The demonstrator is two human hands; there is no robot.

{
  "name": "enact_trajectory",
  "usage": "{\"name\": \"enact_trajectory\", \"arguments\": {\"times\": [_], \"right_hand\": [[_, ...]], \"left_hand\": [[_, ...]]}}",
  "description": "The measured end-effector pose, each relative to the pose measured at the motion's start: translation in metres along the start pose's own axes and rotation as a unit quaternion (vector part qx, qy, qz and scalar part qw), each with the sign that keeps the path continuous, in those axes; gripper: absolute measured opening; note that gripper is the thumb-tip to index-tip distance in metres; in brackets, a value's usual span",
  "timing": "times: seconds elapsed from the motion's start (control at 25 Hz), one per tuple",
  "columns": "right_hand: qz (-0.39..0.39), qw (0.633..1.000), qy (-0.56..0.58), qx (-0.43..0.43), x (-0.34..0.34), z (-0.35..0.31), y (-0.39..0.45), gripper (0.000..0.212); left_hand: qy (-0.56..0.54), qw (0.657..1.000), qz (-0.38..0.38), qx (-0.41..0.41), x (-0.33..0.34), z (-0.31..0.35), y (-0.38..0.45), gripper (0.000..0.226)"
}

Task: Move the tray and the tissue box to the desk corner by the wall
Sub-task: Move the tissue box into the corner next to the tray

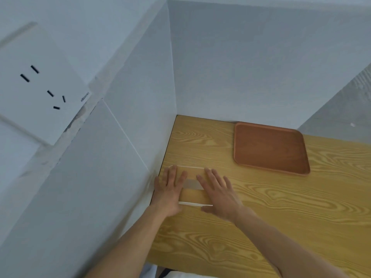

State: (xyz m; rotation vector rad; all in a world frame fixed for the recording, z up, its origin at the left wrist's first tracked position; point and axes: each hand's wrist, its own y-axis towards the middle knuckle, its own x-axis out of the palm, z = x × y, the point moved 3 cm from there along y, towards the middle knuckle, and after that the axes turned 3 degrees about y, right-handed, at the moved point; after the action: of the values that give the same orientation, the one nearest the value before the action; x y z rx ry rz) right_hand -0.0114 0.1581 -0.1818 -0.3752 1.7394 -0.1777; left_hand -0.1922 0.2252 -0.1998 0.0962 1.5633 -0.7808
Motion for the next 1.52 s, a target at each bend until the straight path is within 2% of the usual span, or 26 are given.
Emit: {"name": "enact_trajectory", "arguments": {"times": [0.16, 0.52, 0.72, 1.0, 1.2, 1.52], "right_hand": [[0.049, 0.999, 0.006, -0.014, 0.029, -0.007, -0.042, 0.088], [0.042, 0.999, 0.004, -0.009, 0.044, -0.004, -0.06, 0.075], [0.038, 0.999, 0.024, 0.002, 0.033, 0.001, -0.045, 0.076], [0.019, 0.998, 0.051, 0.012, 0.007, 0.016, 0.007, 0.08], [0.004, 0.999, 0.05, 0.013, -0.013, 0.025, 0.044, 0.079], [-0.021, 0.997, 0.071, 0.028, -0.037, 0.039, 0.087, 0.079]], "left_hand": [[-0.015, 0.998, 0.056, 0.001, 0.028, 0.01, -0.037, 0.103], [-0.02, 0.996, 0.085, 0.009, 0.038, 0.009, -0.062, 0.09], [-0.004, 0.997, 0.071, -0.016, 0.033, 0.006, -0.045, 0.09], [0.028, 0.997, 0.062, -0.049, -0.013, 0.01, 0.005, 0.085], [0.029, 0.997, 0.022, -0.07, -0.044, 0.01, 0.041, 0.078], [0.043, 0.997, -0.034, -0.06, -0.078, -0.005, 0.086, 0.084]]}}
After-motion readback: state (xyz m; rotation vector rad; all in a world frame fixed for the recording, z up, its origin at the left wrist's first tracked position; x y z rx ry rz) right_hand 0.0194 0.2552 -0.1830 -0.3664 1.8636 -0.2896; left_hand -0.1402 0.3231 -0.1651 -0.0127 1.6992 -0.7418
